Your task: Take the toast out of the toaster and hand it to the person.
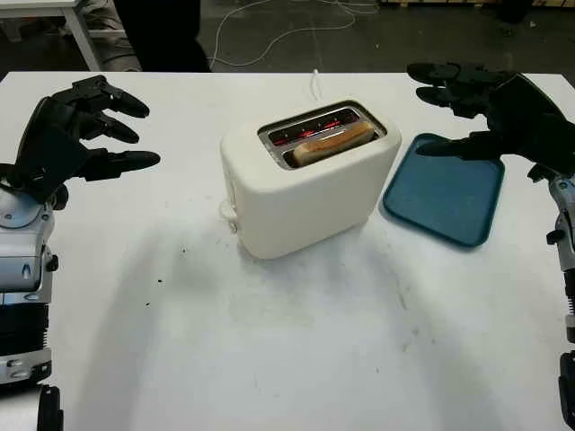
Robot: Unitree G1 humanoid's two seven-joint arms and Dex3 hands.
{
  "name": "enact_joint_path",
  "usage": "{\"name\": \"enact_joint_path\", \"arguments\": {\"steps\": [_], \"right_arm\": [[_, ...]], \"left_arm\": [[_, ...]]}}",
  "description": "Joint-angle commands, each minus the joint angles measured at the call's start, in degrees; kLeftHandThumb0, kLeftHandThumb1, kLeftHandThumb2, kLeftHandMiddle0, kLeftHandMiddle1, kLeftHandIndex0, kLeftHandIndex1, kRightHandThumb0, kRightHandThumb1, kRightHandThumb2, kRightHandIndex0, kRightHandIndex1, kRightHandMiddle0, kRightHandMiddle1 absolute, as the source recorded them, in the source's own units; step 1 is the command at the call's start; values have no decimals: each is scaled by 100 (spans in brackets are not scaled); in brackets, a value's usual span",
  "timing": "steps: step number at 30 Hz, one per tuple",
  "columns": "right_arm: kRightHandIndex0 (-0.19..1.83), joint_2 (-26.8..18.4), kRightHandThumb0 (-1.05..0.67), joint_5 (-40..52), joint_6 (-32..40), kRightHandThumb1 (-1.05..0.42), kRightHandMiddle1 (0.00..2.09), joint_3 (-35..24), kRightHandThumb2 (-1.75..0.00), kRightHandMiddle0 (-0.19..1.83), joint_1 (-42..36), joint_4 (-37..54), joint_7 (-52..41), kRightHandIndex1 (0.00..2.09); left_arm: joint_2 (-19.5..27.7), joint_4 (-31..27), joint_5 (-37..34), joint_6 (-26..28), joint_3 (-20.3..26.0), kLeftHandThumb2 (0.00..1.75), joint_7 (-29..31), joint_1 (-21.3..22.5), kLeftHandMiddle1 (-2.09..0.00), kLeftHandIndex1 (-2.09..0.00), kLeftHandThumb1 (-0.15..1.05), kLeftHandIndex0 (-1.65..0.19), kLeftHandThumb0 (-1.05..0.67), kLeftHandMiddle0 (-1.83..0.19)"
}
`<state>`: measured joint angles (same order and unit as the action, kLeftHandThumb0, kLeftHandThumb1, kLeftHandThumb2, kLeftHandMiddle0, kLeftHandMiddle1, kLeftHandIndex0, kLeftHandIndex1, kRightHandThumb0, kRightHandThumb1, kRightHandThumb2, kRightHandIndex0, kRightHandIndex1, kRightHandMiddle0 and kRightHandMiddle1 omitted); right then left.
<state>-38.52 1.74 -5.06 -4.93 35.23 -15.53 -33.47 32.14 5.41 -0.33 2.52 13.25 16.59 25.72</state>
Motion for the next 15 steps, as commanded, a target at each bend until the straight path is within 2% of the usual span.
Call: {"name": "enact_joint_path", "arguments": {"steps": [1, 15], "right_arm": [[38, 23, -60, -35, -98, -72, 1, -14, 0, 39, -24, 15, 60, 4], [38, 7, -61, -97, -34, -73, 1, 4, 0, 39, -48, 88, 99, 5]], "left_arm": [[4, -64, -54, 26, 46, 0, -26, -80, -125, -111, 56, -52, -105, -50], [-7, -2, -85, -47, 59, 0, -9, -66, -126, -111, 58, -52, -105, -49]]}}
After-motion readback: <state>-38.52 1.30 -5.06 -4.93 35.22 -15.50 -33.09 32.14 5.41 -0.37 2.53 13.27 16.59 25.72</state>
